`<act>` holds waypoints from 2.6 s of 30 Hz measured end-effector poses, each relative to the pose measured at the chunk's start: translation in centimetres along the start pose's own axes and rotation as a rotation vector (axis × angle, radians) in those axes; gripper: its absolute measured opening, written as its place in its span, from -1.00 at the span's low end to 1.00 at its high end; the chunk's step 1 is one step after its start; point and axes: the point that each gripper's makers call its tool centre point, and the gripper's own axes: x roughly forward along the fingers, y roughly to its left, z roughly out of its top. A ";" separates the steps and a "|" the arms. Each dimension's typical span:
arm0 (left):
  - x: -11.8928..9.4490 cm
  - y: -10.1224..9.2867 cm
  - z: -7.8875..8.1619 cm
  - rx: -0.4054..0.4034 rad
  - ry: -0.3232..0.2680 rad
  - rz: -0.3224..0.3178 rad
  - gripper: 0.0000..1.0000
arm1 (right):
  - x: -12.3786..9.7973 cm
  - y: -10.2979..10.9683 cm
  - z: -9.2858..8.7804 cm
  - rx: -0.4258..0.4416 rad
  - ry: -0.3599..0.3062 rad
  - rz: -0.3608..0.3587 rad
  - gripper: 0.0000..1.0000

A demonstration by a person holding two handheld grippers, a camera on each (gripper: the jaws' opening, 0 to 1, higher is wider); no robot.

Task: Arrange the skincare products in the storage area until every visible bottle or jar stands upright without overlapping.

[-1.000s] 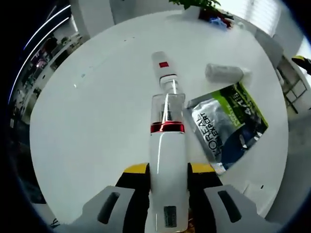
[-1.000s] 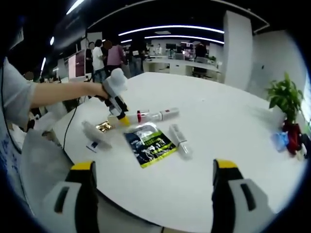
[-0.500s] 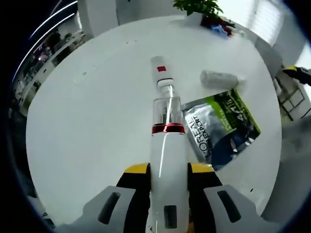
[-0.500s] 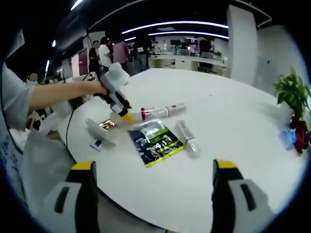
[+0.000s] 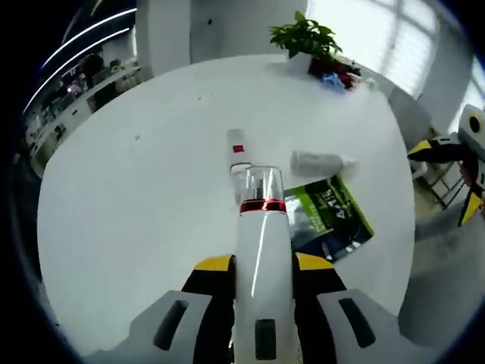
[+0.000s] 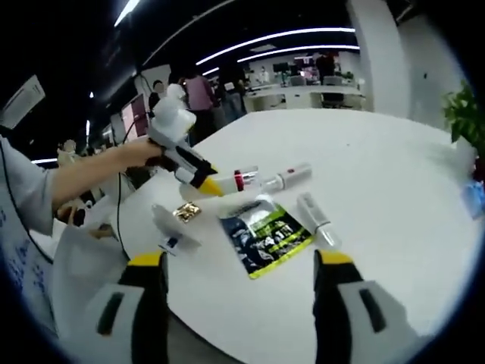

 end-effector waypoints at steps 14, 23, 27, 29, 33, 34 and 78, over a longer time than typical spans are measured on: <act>-1.3 -2.4 1.0 -0.157 -0.158 -0.116 -0.50 | 5.3 0.7 2.3 0.326 -0.055 0.226 0.18; -1.9 -5.1 1.9 -0.240 -0.242 -0.238 -0.50 | 7.7 -0.8 4.7 0.558 -0.167 0.269 0.16; -1.8 -6.9 2.1 -0.247 -0.256 -0.306 -0.50 | 8.1 -0.8 5.2 0.632 -0.193 0.303 0.14; -1.5 -7.6 2.2 -0.260 -0.257 -0.331 -0.49 | 8.3 -0.7 5.4 0.659 -0.206 0.313 0.11; -1.2 -9.3 2.6 -0.261 -0.256 -0.390 -0.49 | 8.3 -1.1 6.1 0.747 -0.263 0.355 -0.01; -1.2 -10.0 2.6 -0.263 -0.252 -0.417 -0.49 | 8.3 -1.7 5.9 0.763 -0.270 0.340 -0.03; 3.1 -14.1 1.7 -0.004 -0.061 -0.432 -0.49 | 7.4 -0.6 7.5 0.159 -0.154 0.246 -0.41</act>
